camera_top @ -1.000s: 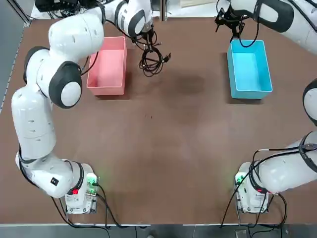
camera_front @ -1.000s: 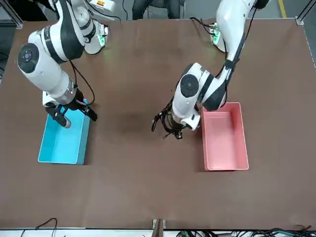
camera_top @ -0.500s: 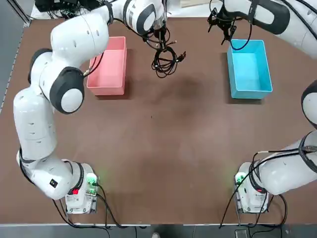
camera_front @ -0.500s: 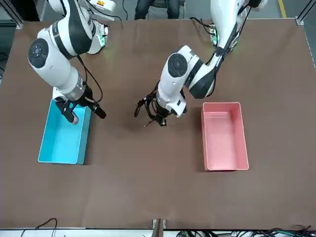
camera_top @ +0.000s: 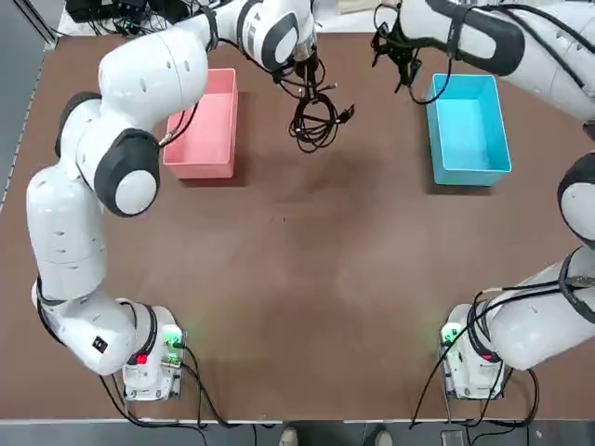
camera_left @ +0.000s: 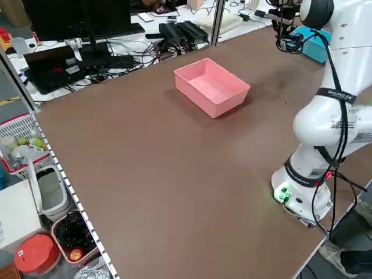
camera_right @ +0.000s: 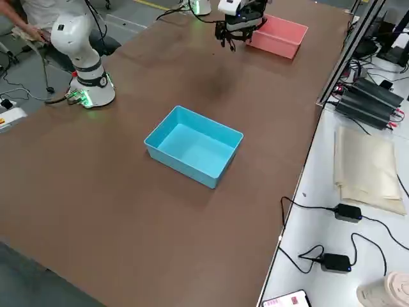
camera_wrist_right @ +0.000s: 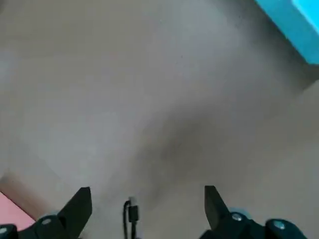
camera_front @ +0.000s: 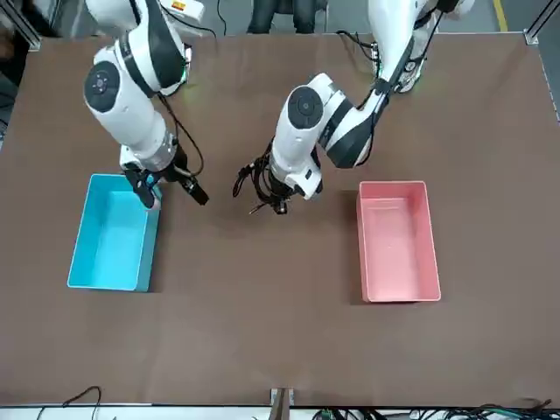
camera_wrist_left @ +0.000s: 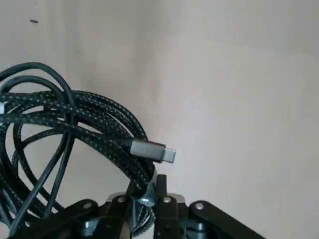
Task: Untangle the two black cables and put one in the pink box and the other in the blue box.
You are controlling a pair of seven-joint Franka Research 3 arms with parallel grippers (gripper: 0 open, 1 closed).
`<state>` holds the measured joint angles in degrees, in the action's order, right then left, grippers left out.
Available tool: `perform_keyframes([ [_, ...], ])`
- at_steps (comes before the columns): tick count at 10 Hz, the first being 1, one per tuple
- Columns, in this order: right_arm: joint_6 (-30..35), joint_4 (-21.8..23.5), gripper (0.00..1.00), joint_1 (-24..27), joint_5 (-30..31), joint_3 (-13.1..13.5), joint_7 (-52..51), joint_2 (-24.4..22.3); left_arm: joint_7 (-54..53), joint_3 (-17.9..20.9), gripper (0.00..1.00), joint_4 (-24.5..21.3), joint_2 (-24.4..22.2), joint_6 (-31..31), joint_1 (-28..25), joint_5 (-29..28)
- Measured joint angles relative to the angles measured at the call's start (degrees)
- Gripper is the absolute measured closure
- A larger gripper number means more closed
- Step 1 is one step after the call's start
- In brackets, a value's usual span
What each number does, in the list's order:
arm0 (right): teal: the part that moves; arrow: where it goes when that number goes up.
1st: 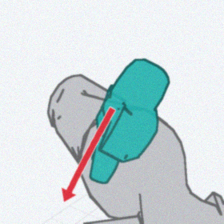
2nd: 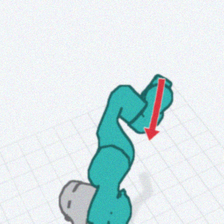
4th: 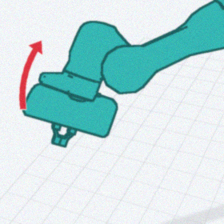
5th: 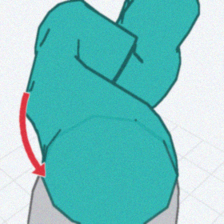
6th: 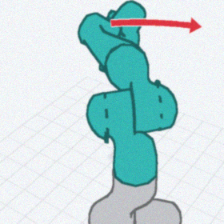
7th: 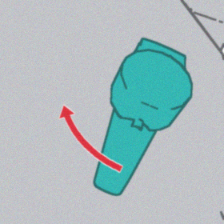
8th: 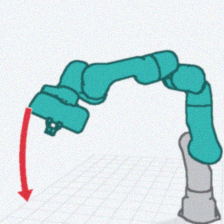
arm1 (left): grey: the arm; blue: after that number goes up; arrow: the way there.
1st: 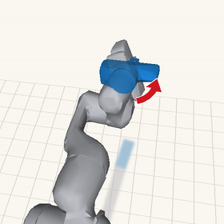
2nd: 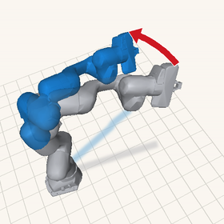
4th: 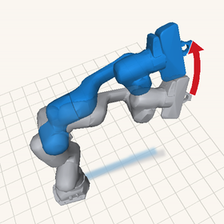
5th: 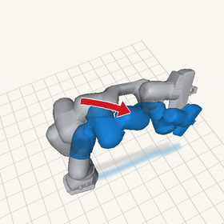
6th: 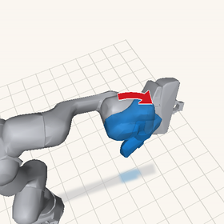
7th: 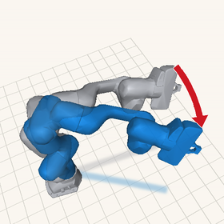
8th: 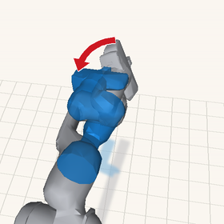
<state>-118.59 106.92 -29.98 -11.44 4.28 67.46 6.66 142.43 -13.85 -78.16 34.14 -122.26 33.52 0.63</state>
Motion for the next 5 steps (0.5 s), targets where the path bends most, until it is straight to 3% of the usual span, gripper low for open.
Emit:
perform_keyframes([
  [5, -4.3, 0.1, 0.0, -6.5, -0.7, 0.0, 12.7, 3.2, 0.5, -0.3, 0.84, 0.6, 0.0, 0.0, 0.0, 0.1],
])
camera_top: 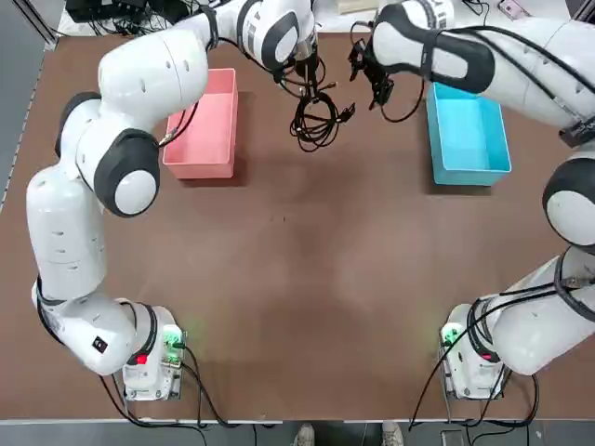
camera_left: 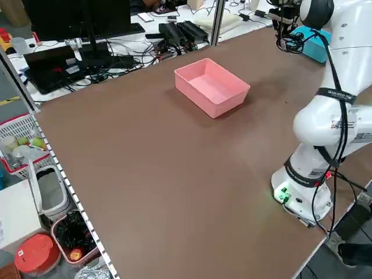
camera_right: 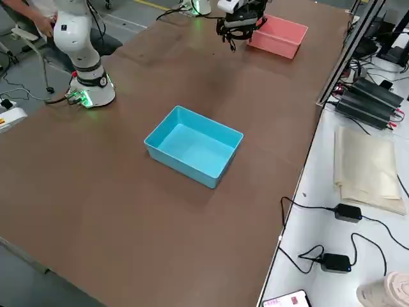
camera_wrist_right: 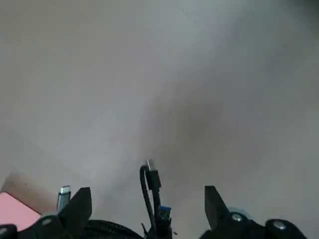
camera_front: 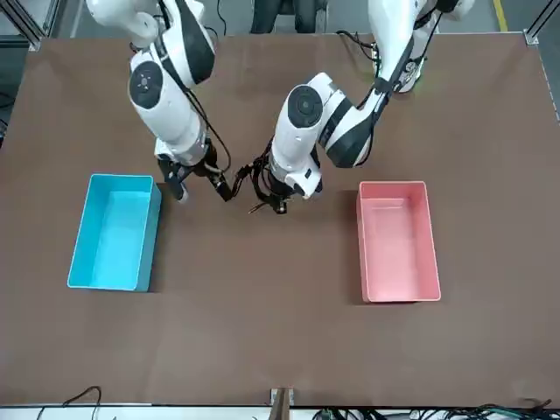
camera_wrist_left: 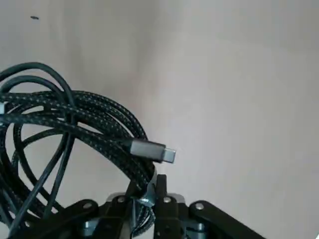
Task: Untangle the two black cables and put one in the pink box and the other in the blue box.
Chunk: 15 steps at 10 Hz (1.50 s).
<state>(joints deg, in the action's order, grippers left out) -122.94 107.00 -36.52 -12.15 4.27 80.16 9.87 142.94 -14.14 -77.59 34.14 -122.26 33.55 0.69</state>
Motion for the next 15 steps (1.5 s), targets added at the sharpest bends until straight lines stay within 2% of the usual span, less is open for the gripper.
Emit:
perform_keyframes([
  [2, -1.5, 0.0, 0.02, -2.3, 0.0, 0.0, 2.5, 1.8, 0.0, -0.1, 0.84, 0.3, 0.0, 0.0, 0.0, 0.0],
  [5, -2.6, 0.0, 0.04, -2.6, 0.0, 0.0, 2.8, 3.2, 0.0, -0.1, 0.84, 0.4, 0.0, 0.0, 0.0, 0.0],
  [9, -2.7, 0.0, 0.15, -2.7, 0.0, 0.0, 2.9, 3.6, 0.1, -0.1, 0.84, 0.5, 0.0, 0.0, -0.3, 0.3],
  [10, -2.6, 0.0, 0.33, -2.7, 0.0, 0.0, 3.0, 3.6, 0.1, -0.1, 0.84, 0.5, 0.0, 0.0, -0.4, 0.3],
  [12, -2.5, 0.0, 0.48, -2.7, 0.0, 0.1, 3.1, 3.6, 0.1, -0.1, 0.84, 0.6, 0.0, 0.0, -0.6, 0.5],
  [14, -2.3, 0.0, 0.82, -2.7, 0.0, 0.1, 3.1, 3.6, 0.1, -0.1, 0.84, 1.0, -0.1, 0.0, -0.8, 0.9],
  [15, -2.0, 0.0, 0.93, -2.7, 0.0, 0.1, 3.1, 3.6, 0.1, -0.1, 0.84, 1.1, -0.3, 0.0, -0.8, 1.2],
])
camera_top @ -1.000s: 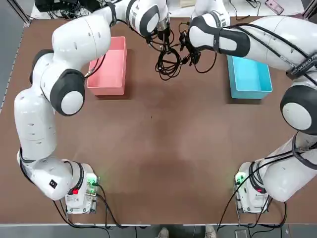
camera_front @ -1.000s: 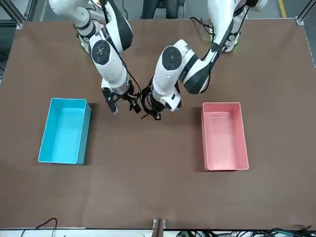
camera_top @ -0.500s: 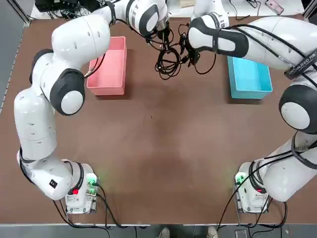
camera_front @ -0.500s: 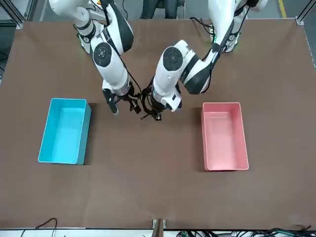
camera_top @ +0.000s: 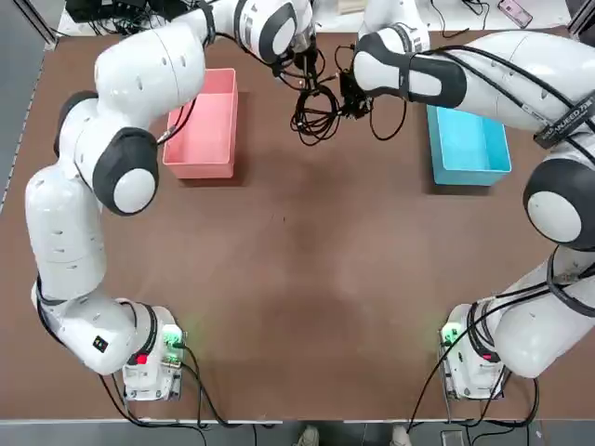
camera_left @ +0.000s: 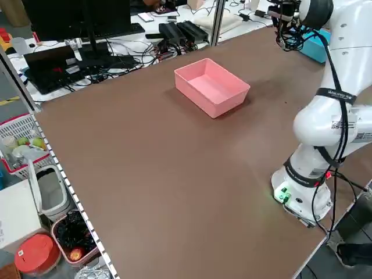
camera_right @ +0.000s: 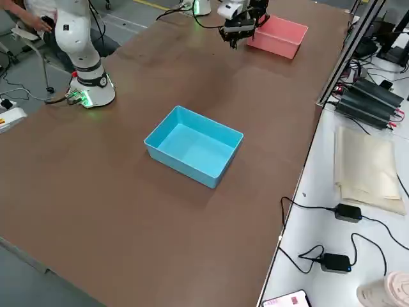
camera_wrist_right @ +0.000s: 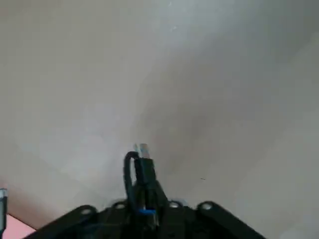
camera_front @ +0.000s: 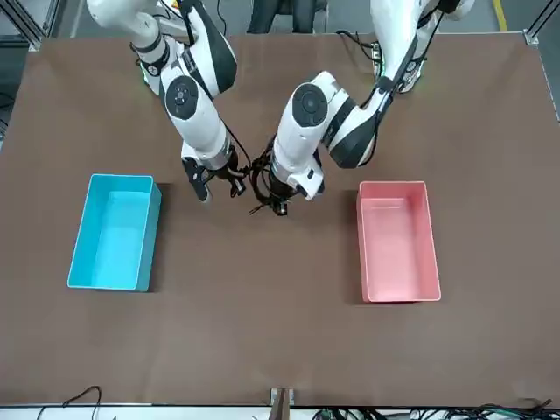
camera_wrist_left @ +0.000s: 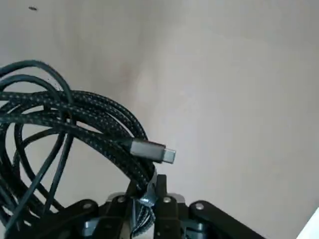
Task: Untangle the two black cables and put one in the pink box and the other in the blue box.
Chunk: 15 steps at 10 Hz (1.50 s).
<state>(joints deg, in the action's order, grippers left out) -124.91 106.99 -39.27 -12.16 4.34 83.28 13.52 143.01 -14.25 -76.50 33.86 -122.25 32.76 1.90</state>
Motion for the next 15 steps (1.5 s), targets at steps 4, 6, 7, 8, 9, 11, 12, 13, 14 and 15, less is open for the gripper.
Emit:
perform_keyframes([
  [4, 3.9, -1.4, 0.93, 0.1, 0.0, 0.5, 0.0, 0.0, 0.0, 0.2, 0.84, 0.0, -0.1, 0.0, -0.1, 0.1],
  [6, 9.3, -4.5, 0.93, 1.4, 0.0, 0.9, -0.8, -0.2, 0.0, 0.3, 0.84, 0.0, -0.1, 0.1, -0.2, 0.1],
  [7, 12.0, -6.3, 0.93, 2.6, 0.0, 1.0, -1.7, -0.3, 0.0, 0.4, 0.84, 0.0, -0.1, 0.3, -0.3, 0.1],
  [8, 14.7, -8.0, 0.93, 4.0, 0.0, 1.1, -3.0, -0.4, 0.0, 0.5, 0.84, -0.1, -0.1, 0.5, -0.3, 0.1],
  [9, 17.7, -9.5, 0.93, 5.5, 0.0, 1.2, -5.3, -0.6, 0.0, 0.6, 0.84, -0.2, 0.0, 0.8, -0.3, 0.1],
  [11, 22.8, -11.1, 0.93, 8.6, 0.0, 1.4, -11.9, -1.7, -0.6, 1.1, 0.84, -0.6, 0.4, 1.4, -0.8, 0.1],
  [12, 25.7, -11.4, 0.93, 10.7, 0.1, 1.6, -16.2, -2.4, -3.2, 1.2, 0.84, -0.6, 0.7, 3.0, -2.4, 0.1],
  [13, 28.2, -11.5, 0.93, 13.6, 0.7, 1.7, -21.4, -3.1, -6.7, 1.2, 0.84, -0.6, 0.8, 4.6, -4.4, 0.1],
  [14, 29.7, -11.6, 0.93, 16.7, 2.2, 1.8, -26.6, -3.5, -9.8, 1.2, 0.84, -0.5, 0.7, 6.0, -6.2, 0.1],
  [15, 30.8, -11.6, 0.93, 20.0, 4.4, 1.9, -32.1, -3.9, -13.0, 1.2, 0.84, -0.5, 0.7, 8.0, -8.2, 0.1],
])
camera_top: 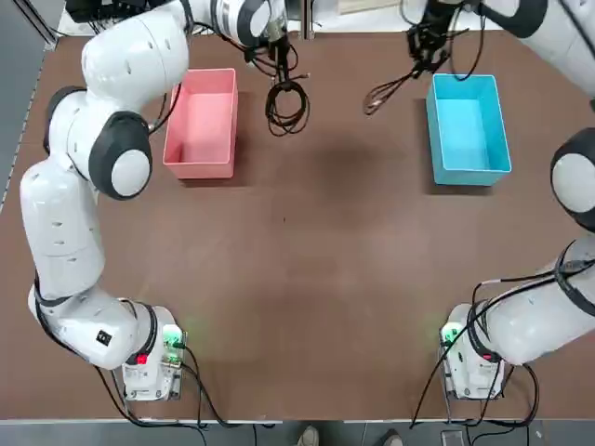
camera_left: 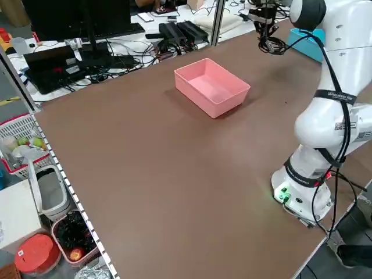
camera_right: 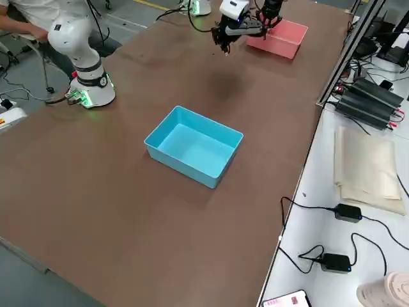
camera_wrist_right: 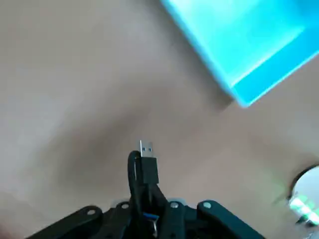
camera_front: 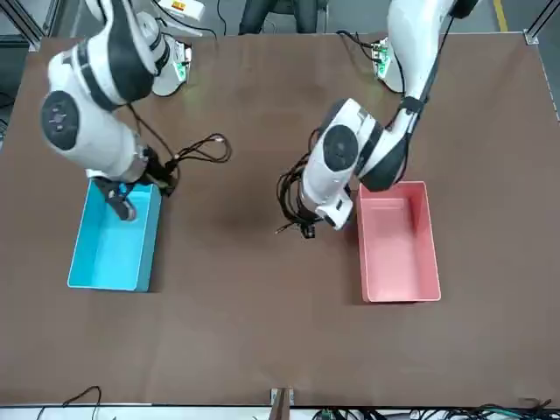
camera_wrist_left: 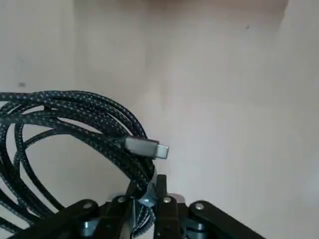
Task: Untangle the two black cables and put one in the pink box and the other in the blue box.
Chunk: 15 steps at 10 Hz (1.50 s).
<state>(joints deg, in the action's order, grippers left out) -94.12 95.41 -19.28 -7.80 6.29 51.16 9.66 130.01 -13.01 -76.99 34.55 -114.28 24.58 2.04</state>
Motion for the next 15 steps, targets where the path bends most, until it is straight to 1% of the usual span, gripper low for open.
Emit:
perform_keyframes([
  [2, 1.9, -0.3, 0.93, 6.6, 3.8, 0.1, -12.5, -0.2, -7.0, 0.1, 0.84, -0.2, -0.3, 4.4, -5.1, 0.0],
  [3, 1.8, -0.6, 0.93, 10.2, 5.4, 0.2, -19.2, -0.3, -10.4, 0.1, 0.84, -0.9, -0.7, 4.9, -8.0, -0.6],
  [4, 1.3, -0.8, 0.93, 13.4, 7.6, 0.2, -25.2, -0.3, -13.4, 0.1, 0.84, -2.7, -1.5, 4.9, -10.8, -1.5],
  [5, -0.5, -0.9, 0.93, 16.1, 9.1, 0.2, -30.3, -0.2, -16.7, 0.1, 0.84, -5.7, -2.6, 3.6, -13.7, -1.9],
  [7, -6.8, -0.6, 0.93, 20.7, 9.5, 0.2, -39.1, 0.9, -24.1, 0.1, 0.84, -14.9, -6.0, -3.7, -19.4, -2.1],
  [8, -9.8, -0.5, 0.93, 22.4, 9.5, 0.2, -42.7, 2.5, -26.9, 0.1, 0.84, -18.3, -6.8, -6.3, -21.8, -2.1],
  [10, -13.4, -0.3, 0.93, 23.7, 9.5, 0.1, -46.2, 6.8, -29.5, 0.1, 0.84, -22.5, -6.8, -11.5, -24.5, -2.5],
  [12, -16.5, -0.3, 0.93, 23.7, 9.5, -0.3, -47.2, 10.5, -30.1, 0.1, 0.84, -24.7, -6.6, -13.5, -25.5, -3.6],
  [13, -17.7, -0.4, 0.93, 23.7, 9.5, -0.5, -47.5, 11.9, -31.4, 0.1, 0.72, -24.8, -6.6, -13.6, -26.2, -3.6],
  [15, -19.7, -0.3, 0.93, 23.4, 9.5, -1.0, -48.2, 14.2, -32.3, 0.1, 0.44, -24.3, -6.5, -14.0, -26.6, -3.6],
])
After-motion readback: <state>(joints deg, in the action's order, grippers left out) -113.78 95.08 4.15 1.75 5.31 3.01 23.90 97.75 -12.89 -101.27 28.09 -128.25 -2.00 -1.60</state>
